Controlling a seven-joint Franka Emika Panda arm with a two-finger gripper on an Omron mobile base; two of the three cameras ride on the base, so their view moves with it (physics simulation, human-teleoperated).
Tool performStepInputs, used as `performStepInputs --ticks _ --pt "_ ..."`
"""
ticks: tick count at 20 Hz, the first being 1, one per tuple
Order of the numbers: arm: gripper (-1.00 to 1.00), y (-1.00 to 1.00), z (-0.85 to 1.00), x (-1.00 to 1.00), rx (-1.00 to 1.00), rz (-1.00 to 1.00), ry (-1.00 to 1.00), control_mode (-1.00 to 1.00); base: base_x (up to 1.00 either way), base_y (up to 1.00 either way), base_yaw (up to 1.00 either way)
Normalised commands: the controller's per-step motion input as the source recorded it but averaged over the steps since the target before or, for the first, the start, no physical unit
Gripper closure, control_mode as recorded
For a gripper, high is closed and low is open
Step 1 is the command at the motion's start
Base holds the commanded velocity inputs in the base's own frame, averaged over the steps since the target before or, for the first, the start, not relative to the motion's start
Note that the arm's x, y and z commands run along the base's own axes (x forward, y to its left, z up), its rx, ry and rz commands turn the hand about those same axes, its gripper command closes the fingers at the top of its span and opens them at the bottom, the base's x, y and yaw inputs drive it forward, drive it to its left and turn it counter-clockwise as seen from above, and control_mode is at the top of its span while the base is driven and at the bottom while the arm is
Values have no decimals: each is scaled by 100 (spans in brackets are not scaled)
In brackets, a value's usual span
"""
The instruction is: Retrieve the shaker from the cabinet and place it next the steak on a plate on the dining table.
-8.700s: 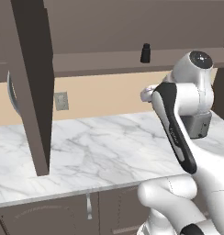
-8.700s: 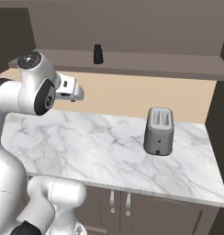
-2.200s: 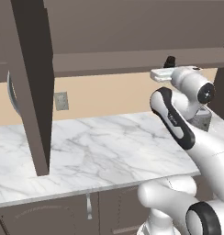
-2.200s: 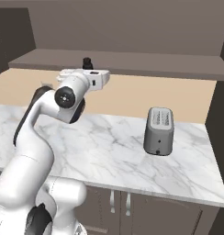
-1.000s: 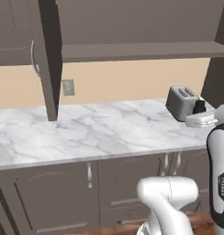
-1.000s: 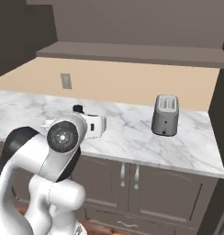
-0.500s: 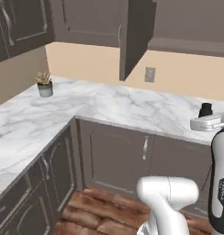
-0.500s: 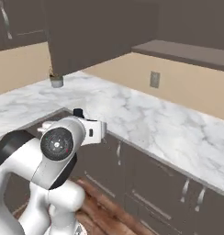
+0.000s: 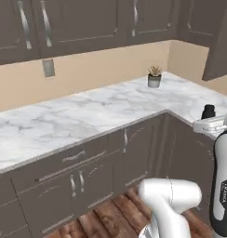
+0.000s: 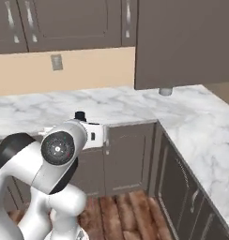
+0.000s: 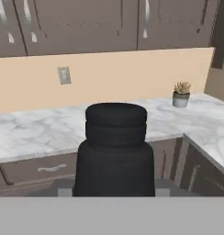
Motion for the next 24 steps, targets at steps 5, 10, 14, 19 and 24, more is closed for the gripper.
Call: performStepInputs --ticks 5,10,14,19,24 --pt "100 0 0 0 0 0 0 100 0 0 100" --pt "100 0 0 0 0 0 0 100 0 0 100" --pt "100 0 0 0 0 0 0 100 0 0 100" --pt "100 0 0 0 0 0 0 100 0 0 100" --pt "100 0 0 0 0 0 0 100 0 0 100"
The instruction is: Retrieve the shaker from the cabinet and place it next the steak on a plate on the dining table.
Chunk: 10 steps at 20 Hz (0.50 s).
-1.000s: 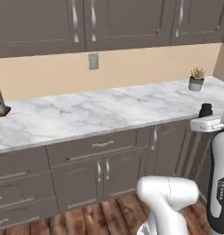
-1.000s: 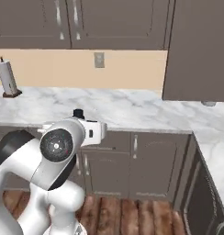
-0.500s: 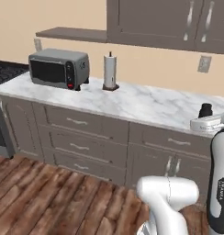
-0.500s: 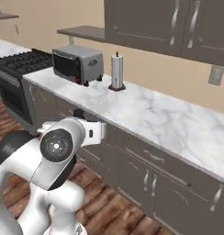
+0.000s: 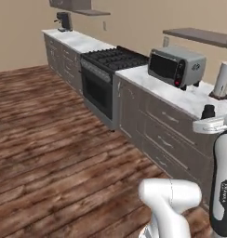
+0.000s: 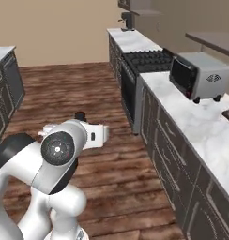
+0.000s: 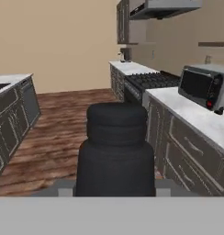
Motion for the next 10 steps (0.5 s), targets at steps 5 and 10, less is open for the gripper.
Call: performStepInputs --ticks 5,10 --pt "100 0 0 0 0 0 0 100 3 3 99" --pt "100 0 0 0 0 0 0 100 61 8 89"
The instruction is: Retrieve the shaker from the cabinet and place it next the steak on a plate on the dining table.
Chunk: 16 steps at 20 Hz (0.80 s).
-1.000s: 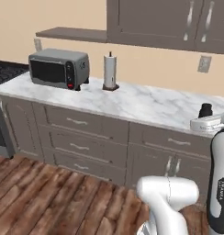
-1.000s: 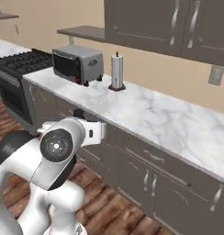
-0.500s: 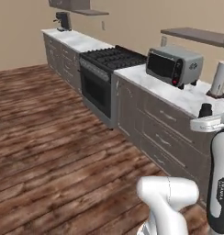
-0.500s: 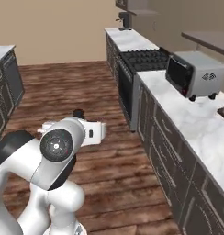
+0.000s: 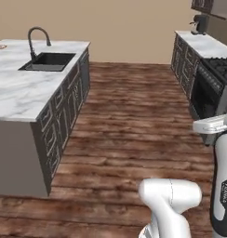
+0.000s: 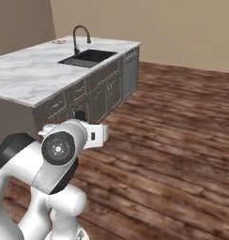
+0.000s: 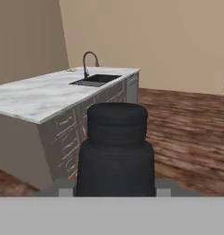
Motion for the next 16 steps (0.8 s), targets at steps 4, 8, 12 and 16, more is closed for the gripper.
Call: performStepInputs --ticks 4,8,12,16 --pt "100 0 0 0 0 0 0 100 48 69 62" --pt "100 0 0 0 0 0 0 100 23 100 3" --pt "100 0 0 0 0 0 0 100 54 100 -1" --pt "100 0 0 0 0 0 0 100 64 100 -4"
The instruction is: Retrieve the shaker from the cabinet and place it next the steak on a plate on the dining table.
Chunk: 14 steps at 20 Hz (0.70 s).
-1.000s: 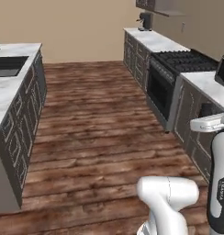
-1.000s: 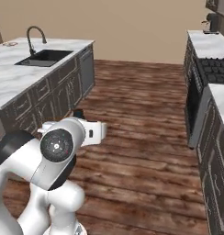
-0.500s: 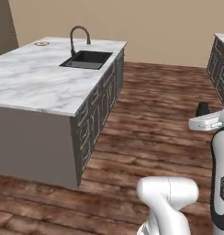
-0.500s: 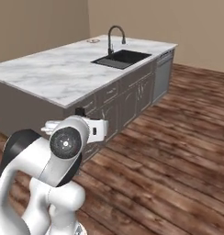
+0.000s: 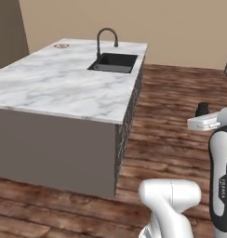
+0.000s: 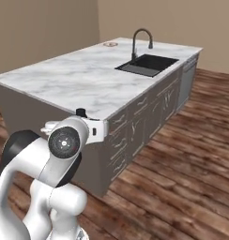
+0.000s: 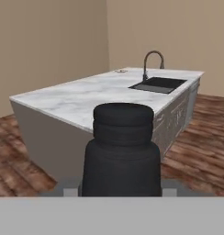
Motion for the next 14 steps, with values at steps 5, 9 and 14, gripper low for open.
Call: performStepInputs --ticks 5,9,14 --pt "100 0 0 0 0 0 0 100 78 100 -5" --pt "100 0 0 0 0 0 0 100 85 100 -6" --pt "100 0 0 0 0 0 0 100 89 100 -8"
